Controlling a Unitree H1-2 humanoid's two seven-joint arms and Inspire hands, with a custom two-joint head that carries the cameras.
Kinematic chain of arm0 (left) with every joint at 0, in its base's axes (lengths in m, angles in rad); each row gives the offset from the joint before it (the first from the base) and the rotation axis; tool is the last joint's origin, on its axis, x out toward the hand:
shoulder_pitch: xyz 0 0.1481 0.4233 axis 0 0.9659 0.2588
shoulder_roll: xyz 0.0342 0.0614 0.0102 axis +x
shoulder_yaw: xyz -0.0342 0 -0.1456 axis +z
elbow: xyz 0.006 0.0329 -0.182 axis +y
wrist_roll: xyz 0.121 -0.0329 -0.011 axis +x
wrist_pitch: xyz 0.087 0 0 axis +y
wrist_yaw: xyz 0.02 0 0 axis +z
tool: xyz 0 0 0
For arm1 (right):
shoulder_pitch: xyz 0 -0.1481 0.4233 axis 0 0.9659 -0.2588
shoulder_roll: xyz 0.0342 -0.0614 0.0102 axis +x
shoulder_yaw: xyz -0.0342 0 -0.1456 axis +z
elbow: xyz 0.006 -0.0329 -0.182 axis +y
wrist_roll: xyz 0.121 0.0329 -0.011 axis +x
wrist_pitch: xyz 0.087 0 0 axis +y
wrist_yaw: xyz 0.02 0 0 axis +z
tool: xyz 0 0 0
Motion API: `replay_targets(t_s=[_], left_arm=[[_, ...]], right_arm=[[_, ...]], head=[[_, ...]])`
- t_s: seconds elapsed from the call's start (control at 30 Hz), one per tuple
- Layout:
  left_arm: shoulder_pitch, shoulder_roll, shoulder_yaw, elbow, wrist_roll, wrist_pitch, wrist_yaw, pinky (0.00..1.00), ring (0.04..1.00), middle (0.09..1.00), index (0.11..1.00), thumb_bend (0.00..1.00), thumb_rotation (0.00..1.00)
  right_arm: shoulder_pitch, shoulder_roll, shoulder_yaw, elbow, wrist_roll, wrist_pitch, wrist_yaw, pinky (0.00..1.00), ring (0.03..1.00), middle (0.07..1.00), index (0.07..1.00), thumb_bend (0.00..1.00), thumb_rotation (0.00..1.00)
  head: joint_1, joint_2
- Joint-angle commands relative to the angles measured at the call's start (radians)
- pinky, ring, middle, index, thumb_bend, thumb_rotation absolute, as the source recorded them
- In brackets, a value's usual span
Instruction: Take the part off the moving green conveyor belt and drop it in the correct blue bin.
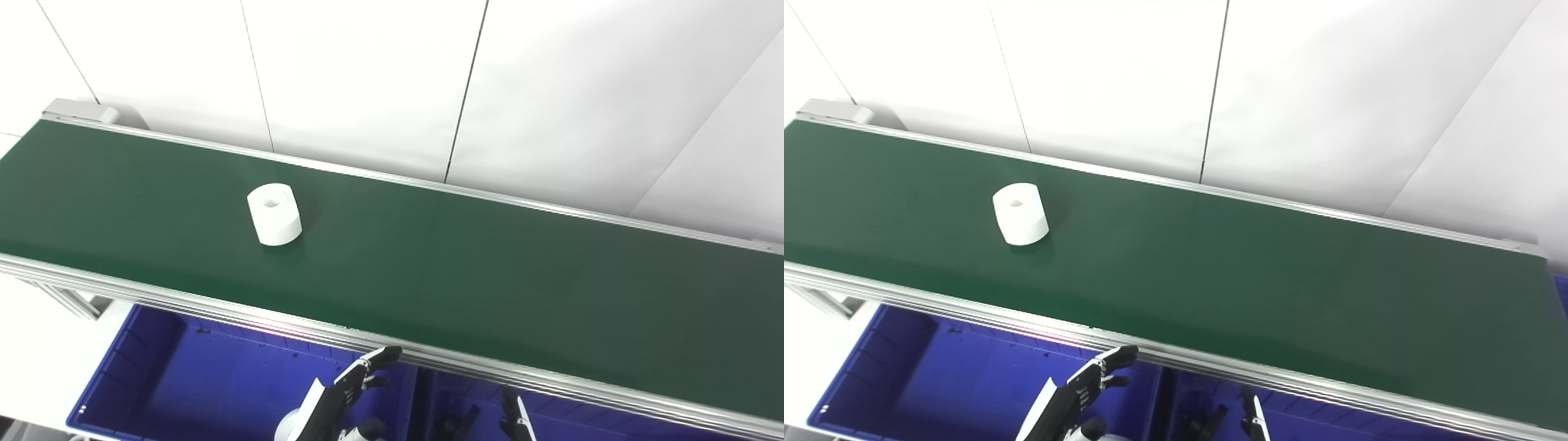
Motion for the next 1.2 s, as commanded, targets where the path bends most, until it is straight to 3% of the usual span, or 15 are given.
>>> replay_targets(t_s=[0.0,0.1,0.13,0.27,0.43,0.53,0.7,0.83,0.97,1.07,1.17], left_arm=[[0.009,0.009,-0.016,-0.043,0.013,-0.038,0.011,0.76,0.858,0.855,0.832,0.83,0.83],[0.012,0.027,-0.046,-0.105,-0.002,-0.038,-0.007,0.78,0.864,0.859,0.838,0.83,0.72],[0.014,0.032,-0.057,-0.135,-0.005,-0.038,-0.013,0.79,0.875,0.869,0.843,0.86,0.55],[-0.001,0.033,-0.070,-0.342,0.038,-0.037,-0.031,0.76,0.859,0.861,0.809,0.98,0.26],[-0.071,0.027,-0.008,-0.481,0.053,-0.006,-0.071,0.80,0.880,0.852,0.793,1.00,0.22],[-0.149,0.030,0.071,-0.517,0.091,0.015,-0.083,0.83,0.888,0.849,0.796,1.00,0.22],[-0.302,0.074,0.191,-0.494,0.162,0.046,-0.127,0.87,0.910,0.873,0.834,0.98,0.26],[-0.453,0.135,0.239,-0.440,0.313,0.071,-0.186,0.91,0.957,0.926,0.889,0.92,0.26],[-0.651,0.244,0.237,-0.338,0.460,0.035,-0.260,0.93,0.969,0.940,0.913,0.94,0.21],[-0.776,0.320,0.213,-0.259,0.509,-0.009,-0.301,0.92,0.937,0.908,0.893,1.00,0.16],[-0.908,0.422,0.124,-0.159,0.528,-0.036,-0.274,0.88,0.892,0.854,0.852,1.00,0.13]], right_arm=[[0.005,0.007,0.003,-0.028,-0.004,-0.059,-0.007,0.97,1.000,1.000,1.000,0.83,1.00],[0.008,0.006,0.003,-0.034,-0.006,-0.059,-0.007,0.96,1.000,1.000,0.999,0.83,1.00],[0.008,0.006,0.003,-0.035,-0.006,-0.059,-0.007,0.96,1.000,1.000,1.000,0.83,1.00],[0.005,0.002,0.000,-0.039,0.001,-0.060,0.002,0.95,1.000,1.000,0.995,0.82,1.00],[-0.007,-0.004,0.004,-0.029,-0.004,-0.060,0.001,0.96,1.000,1.000,0.995,0.80,1.00],[-0.015,-0.001,0.004,-0.025,0.004,-0.059,0.013,0.95,1.000,1.000,0.991,0.81,1.00],[-0.027,0.006,0.002,-0.022,0.016,-0.059,0.028,0.95,1.000,1.000,0.988,0.80,1.00],[-0.034,0.008,-0.003,-0.024,0.017,-0.059,0.032,0.94,0.995,1.000,0.982,0.81,1.00],[-0.038,0.014,-0.005,-0.024,0.025,-0.059,0.042,0.95,0.995,1.000,0.981,0.82,1.00],[-0.041,0.022,-0.007,-0.021,0.028,-0.059,0.048,0.94,0.989,1.000,0.979,0.81,1.00],[-0.043,0.026,-0.009,-0.016,0.036,-0.059,0.056,0.93,0.983,1.000,0.976,0.81,1.00]], head=[[0.002,0.001],[0.003,0.010],[0.003,0.010],[0.007,0.017],[0.004,0.015],[0.002,0.031],[0.010,0.031],[0.025,0.040],[0.022,0.039],[0.016,0.034],[0.008,0.034]])
